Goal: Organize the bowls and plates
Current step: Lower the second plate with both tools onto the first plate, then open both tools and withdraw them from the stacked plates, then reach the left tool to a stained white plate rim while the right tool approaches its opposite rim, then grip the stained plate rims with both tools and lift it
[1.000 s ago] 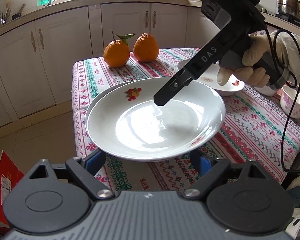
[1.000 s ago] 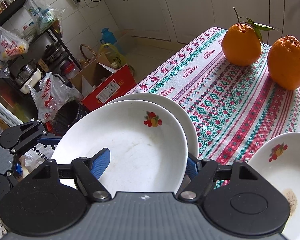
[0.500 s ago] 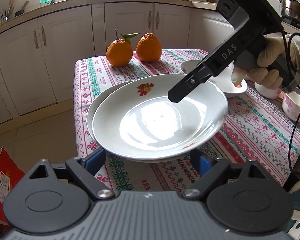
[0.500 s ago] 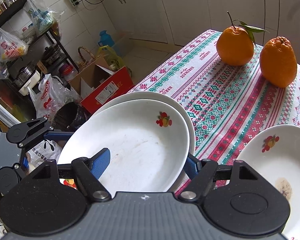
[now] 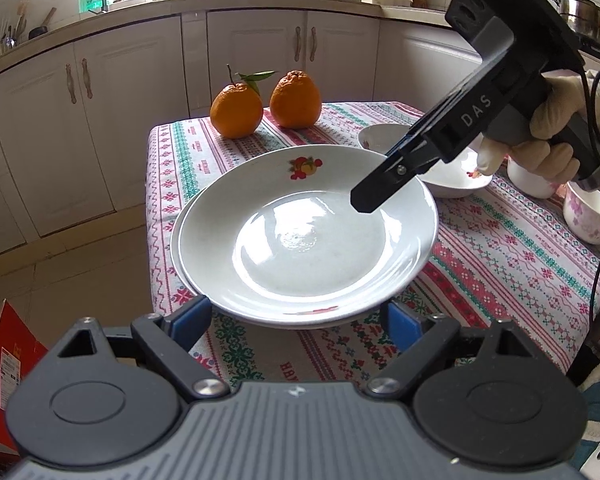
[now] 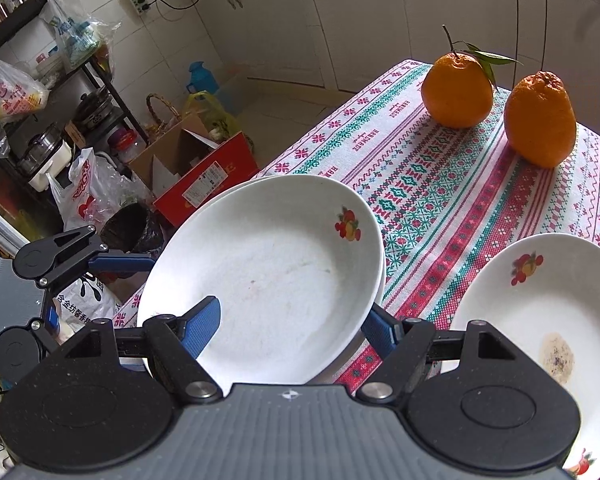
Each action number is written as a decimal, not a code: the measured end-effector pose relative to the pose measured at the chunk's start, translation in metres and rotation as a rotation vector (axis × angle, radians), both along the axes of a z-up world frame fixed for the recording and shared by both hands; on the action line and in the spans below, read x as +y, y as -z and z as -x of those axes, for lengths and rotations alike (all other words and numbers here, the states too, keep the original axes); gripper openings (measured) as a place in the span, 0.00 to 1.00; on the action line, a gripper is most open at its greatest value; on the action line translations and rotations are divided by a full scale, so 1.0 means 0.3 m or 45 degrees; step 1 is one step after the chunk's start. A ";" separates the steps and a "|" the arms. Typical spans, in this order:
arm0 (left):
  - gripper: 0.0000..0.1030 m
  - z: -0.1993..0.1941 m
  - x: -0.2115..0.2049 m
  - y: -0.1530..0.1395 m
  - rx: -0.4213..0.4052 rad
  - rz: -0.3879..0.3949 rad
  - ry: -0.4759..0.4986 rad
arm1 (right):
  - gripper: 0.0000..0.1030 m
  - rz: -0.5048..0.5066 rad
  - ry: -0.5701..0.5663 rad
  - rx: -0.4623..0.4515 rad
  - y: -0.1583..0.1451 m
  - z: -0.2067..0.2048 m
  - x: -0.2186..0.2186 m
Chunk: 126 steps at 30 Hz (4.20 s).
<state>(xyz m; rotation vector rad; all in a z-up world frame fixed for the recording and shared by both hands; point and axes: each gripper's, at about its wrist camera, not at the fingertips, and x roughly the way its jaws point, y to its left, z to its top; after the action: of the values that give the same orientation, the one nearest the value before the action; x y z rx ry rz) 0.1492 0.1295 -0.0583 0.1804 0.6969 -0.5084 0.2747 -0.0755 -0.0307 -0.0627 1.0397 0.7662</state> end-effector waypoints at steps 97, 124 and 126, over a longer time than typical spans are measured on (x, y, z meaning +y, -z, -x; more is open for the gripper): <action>0.99 -0.424 -0.630 -0.141 -0.045 -0.165 0.366 | 1.00 0.283 0.730 -0.329 0.193 0.279 -0.385; 0.71 -0.726 -0.819 0.020 0.281 -0.265 0.516 | 0.92 0.266 0.709 -0.373 0.201 0.217 -0.389; 0.70 -0.735 -0.825 0.023 0.294 -0.277 0.529 | 0.92 0.264 0.704 -0.376 0.203 0.217 -0.390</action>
<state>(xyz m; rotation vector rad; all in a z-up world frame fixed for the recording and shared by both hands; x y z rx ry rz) 0.3697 -0.1181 -0.0653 0.4823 0.9474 -0.8601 0.2096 -0.1923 -0.0916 -0.0600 0.7955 0.1383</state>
